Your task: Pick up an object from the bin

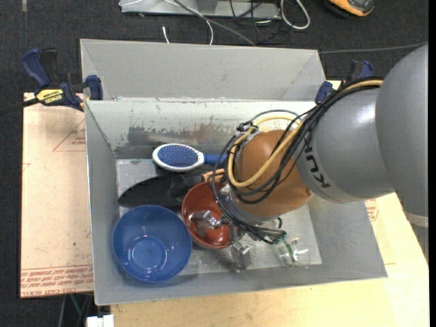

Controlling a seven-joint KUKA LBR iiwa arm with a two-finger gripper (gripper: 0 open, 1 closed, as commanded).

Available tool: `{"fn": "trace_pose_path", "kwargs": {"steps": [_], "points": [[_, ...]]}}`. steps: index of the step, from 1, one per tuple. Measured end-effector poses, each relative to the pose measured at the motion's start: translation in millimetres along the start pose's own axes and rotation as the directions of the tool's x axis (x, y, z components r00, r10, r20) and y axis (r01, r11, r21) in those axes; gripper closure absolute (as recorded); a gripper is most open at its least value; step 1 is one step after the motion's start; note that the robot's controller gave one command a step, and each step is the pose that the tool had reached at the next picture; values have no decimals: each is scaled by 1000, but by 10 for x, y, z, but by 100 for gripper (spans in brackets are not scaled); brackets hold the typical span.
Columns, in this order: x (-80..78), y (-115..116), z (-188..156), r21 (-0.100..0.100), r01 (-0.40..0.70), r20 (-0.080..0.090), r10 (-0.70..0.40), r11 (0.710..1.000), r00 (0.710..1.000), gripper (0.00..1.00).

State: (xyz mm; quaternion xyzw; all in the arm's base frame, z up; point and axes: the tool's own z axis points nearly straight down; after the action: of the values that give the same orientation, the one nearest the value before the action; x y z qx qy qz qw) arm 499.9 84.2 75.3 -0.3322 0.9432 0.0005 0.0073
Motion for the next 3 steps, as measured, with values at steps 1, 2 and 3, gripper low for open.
{"fn": "trace_pose_path", "kwargs": {"steps": [1,2,3], "points": [[-80,-78,-53,0,-361,-1,361,933,933,0],[-38,21,31,0,-17,2,17,1000,1000,0],[-159,6,34,1,-365,-3,365,931,931,100]]}}
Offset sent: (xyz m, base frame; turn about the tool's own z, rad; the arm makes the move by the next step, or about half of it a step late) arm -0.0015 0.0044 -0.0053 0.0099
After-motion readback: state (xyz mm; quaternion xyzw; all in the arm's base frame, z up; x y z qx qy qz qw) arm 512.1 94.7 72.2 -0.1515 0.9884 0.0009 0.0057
